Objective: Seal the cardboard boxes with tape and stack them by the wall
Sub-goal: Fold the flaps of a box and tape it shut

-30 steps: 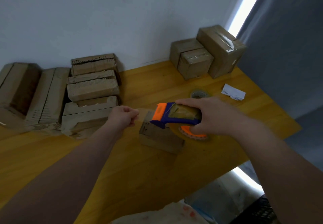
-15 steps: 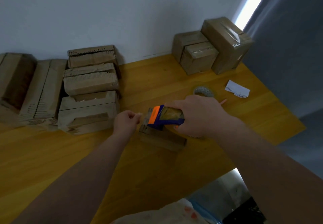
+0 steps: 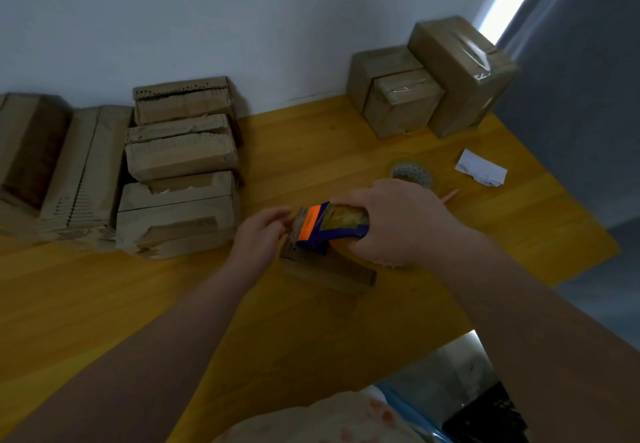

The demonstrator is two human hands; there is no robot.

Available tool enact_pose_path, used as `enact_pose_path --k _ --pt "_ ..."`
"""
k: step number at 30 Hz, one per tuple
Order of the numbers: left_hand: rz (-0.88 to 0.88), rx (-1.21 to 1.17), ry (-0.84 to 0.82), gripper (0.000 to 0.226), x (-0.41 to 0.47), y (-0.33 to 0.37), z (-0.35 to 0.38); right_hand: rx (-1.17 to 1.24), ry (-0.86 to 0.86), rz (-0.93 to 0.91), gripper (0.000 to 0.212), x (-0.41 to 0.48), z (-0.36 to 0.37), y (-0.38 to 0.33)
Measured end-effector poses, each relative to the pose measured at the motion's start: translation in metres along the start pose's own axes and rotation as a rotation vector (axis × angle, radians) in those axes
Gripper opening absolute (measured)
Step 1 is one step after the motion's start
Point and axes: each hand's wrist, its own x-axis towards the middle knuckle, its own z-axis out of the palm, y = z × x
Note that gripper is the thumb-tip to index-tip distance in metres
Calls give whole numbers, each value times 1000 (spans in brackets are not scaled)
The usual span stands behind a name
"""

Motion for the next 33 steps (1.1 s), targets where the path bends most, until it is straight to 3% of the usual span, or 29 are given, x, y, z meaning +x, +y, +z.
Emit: enact_pose_path --k 2,10,17,26,33 --pt "-45 -151 -149 59 -10 5 3 2 6 1 66 1 1 0" --pt "70 440 -413 113 -3 -3 0 7 10 -7 64 0 0 -1" --pt "399 948 -352 127 6 1 2 21 58 -12 60 -4 3 3" --pt "387 1154 -314 135 14 -2 5 219 26 -108 65 -14 -5 21" --pt "359 1165 -320 116 8 4 5 278 -28 -63 71 -37 4 54"
